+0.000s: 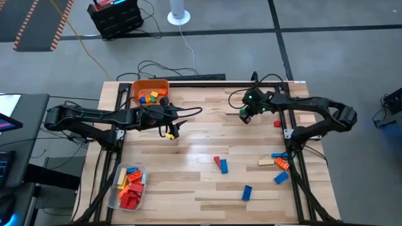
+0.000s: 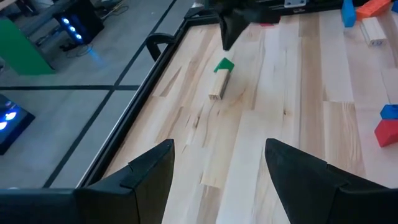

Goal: Sort blocks by size
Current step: Put the small green block into the orange bin

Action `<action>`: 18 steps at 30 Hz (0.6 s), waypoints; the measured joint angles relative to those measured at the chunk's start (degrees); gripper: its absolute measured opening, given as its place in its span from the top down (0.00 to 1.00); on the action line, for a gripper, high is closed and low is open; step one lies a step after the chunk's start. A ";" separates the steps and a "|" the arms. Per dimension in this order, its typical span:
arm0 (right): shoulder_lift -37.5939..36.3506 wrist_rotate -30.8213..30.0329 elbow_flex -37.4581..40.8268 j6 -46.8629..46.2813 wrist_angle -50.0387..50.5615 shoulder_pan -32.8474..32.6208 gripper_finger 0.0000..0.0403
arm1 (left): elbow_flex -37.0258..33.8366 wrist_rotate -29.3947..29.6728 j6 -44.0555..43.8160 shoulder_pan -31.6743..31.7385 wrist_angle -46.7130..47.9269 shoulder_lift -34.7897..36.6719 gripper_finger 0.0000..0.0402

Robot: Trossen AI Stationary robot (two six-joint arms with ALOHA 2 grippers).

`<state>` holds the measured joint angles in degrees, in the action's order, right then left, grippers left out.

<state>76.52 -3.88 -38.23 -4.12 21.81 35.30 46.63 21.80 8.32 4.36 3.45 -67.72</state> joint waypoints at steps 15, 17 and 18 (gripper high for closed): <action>4.74 0.09 -1.39 11.96 -1.11 -1.00 0.45 | 0.00 0.00 0.16 0.00 -1.18 0.00 0.39; 5.86 0.11 -1.96 6.18 -1.20 -0.20 0.37 | 0.00 0.00 -0.04 0.00 -0.94 0.00 0.39; 6.14 0.13 -2.10 2.39 -1.59 0.19 0.34 | 0.00 0.00 -0.15 0.00 -0.66 0.00 0.39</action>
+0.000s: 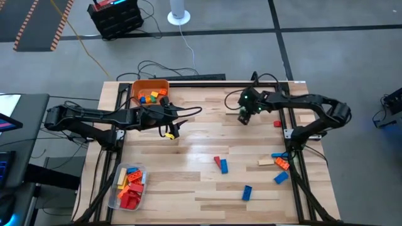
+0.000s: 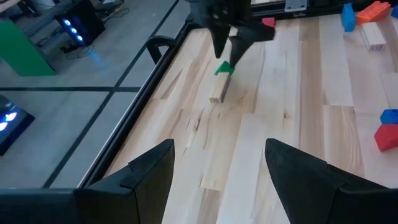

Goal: Sort blocks by size
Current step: Put the small green block into the orange bin

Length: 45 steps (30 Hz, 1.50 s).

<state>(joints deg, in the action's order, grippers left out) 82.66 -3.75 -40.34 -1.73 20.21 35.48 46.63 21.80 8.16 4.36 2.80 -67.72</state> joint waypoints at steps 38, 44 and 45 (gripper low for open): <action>-4.03 -8.33 9.86 -14.81 -7.61 2.96 0.29 | 0.00 0.01 -0.76 -0.20 2.18 0.02 0.39; -6.16 -8.37 9.94 -14.59 -6.08 3.33 0.29 | 0.00 0.02 -0.74 -0.20 2.15 0.02 0.39; -6.48 -8.37 9.96 -14.55 -6.08 3.33 0.29 | 0.00 0.02 -0.74 -0.20 2.13 0.02 0.39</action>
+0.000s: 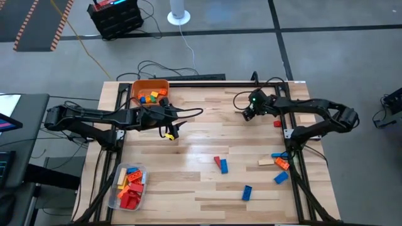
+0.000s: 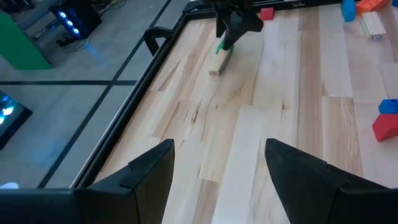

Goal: Sort blocks by size
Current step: Put the small green block into the orange bin

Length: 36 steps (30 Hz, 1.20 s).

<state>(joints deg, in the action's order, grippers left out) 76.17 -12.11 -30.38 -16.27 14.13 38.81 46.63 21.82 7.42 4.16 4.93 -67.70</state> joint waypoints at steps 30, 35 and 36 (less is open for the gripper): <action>1.37 -2.72 0.60 0.54 -0.44 0.55 0.29 | 0.00 0.00 -0.15 0.00 0.58 0.00 0.39; 0.89 -2.66 0.66 1.74 0.33 1.02 0.29 | 0.00 0.00 -0.43 0.00 1.45 0.00 0.39; 0.44 -2.63 0.66 1.75 0.88 1.09 0.29 | 0.00 0.00 -0.52 0.00 1.59 0.00 0.39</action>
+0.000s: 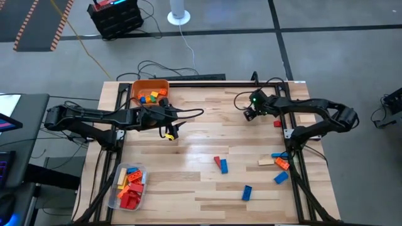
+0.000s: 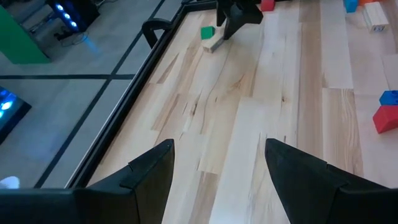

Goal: Sort blocks by size
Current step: Put the small green block into the orange bin, then put the large brown block into the transparent bin

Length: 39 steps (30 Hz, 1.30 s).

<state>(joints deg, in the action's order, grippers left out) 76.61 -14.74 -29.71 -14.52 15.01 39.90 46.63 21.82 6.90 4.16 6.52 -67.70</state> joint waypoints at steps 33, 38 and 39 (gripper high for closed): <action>4.61 14.23 -3.69 13.26 5.79 0.21 0.68 | 0.00 0.02 0.76 0.00 -1.21 0.00 0.39; 1.62 15.28 -7.54 13.10 10.62 -3.65 0.68 | 0.00 -0.29 -0.21 0.00 -1.24 -0.02 0.39; 0.82 16.12 -8.00 13.18 10.16 -4.90 0.68 | 0.01 -0.76 -0.42 0.00 -1.34 -0.40 0.39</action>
<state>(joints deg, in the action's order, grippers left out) 77.43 1.38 -37.72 -1.35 25.18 35.00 46.64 21.06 6.48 4.16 5.18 -68.10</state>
